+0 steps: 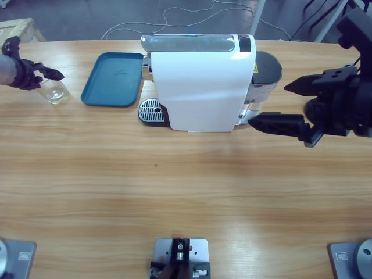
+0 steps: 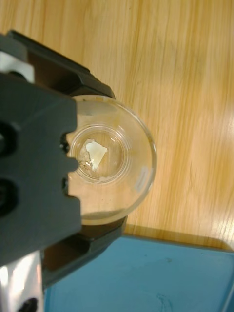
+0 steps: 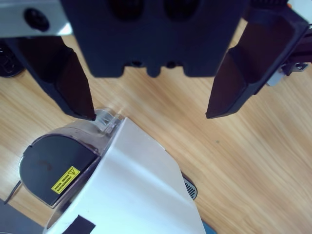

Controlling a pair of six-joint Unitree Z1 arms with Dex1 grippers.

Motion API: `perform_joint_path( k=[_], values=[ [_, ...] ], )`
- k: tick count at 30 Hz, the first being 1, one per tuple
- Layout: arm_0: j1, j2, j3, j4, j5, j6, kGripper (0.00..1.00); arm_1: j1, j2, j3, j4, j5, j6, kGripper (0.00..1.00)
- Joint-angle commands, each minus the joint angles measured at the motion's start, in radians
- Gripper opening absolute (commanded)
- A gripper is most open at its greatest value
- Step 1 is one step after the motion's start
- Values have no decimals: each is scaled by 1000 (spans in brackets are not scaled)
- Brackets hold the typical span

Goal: Pour coffee

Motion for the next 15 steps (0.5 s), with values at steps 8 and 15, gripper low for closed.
perform_joint_path(
  k=[8,15],
  values=[
    [-168,-246,-4,116,-349,286,187,-60,19,-33,54,-14,-60,1000],
    [-336,-134,-53,137,-394,405,102,-187,-72,-37,177,-3,-149,1000]
  ],
)
